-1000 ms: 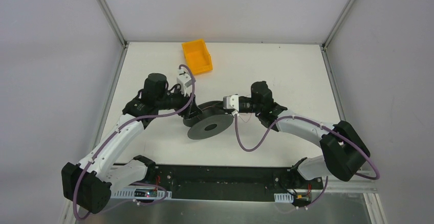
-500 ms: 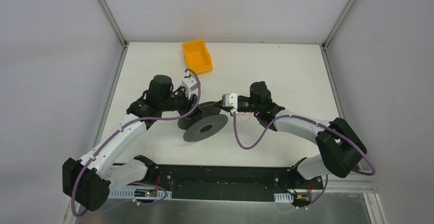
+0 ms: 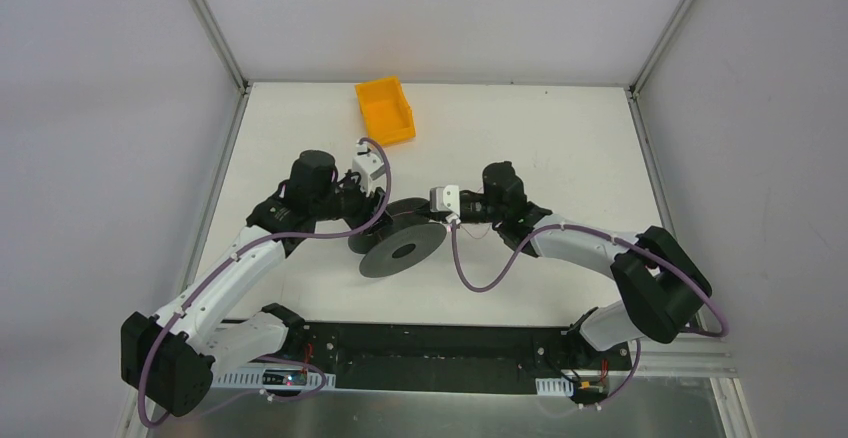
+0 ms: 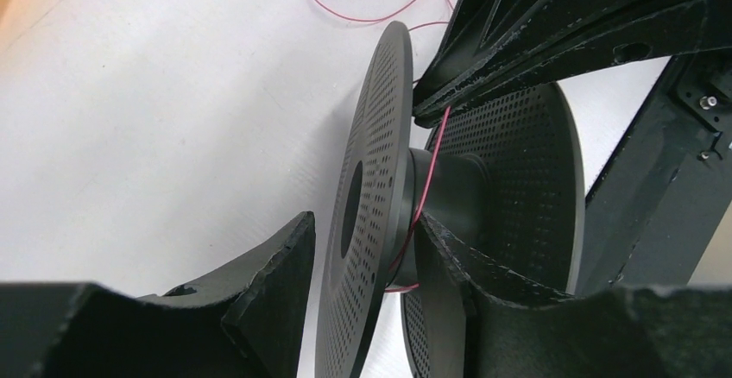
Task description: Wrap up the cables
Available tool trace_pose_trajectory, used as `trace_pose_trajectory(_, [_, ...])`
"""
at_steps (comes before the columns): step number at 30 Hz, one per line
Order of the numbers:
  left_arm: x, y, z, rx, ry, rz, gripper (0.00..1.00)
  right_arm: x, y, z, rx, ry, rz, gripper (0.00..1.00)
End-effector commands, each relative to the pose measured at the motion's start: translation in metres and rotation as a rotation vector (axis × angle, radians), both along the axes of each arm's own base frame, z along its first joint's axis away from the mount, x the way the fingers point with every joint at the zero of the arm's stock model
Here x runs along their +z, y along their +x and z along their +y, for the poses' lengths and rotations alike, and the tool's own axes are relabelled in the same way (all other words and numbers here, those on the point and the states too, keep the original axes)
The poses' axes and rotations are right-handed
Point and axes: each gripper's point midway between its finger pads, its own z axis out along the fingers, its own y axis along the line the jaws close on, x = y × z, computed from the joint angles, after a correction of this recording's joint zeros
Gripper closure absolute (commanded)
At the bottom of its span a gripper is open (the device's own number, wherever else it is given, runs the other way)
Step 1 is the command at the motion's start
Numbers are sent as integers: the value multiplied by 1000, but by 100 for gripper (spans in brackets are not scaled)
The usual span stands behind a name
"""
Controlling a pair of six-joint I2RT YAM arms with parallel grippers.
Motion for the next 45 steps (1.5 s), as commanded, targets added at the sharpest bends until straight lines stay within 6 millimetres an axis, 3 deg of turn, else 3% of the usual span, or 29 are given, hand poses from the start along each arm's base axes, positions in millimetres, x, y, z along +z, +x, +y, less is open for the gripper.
trace_pose_trajectory(1, [0,1,3,-2,26,-41,56,13,-4,9,58,17,-20,100])
trace_pose_trajectory(10, [-10,-3,2,-24,50,-23,56,15,-2,14,48,25,-10,100])
trace_pose_trajectory(18, [-6,-3,-2,-39,39,-19,54,34,-2,19,35,99,-11,100])
trace_pose_trajectory(33, [-8,-2,-1,-38,49,-25,60,17,-4,19,41,56,3,100])
trace_pose_trajectory(35, [-9,-2,-1,-43,50,-25,65,17,-6,19,45,54,5,100])
trace_pose_trajectory(38, [-11,-1,0,-39,57,-22,85,18,-5,20,44,55,4,100])
trace_pose_trajectory(41, [-11,-1,-1,-44,57,-20,99,18,-5,19,43,56,1,100])
trace_pose_trajectory(42, [-11,-1,-1,-46,56,-18,100,19,-5,19,39,57,1,97])
trace_pose_trajectory(44, [-12,-1,-1,-43,57,-16,100,20,-4,17,24,61,3,76])
trace_pose_trajectory(45, [-11,-1,0,-38,59,-15,100,21,-3,16,10,64,16,70])
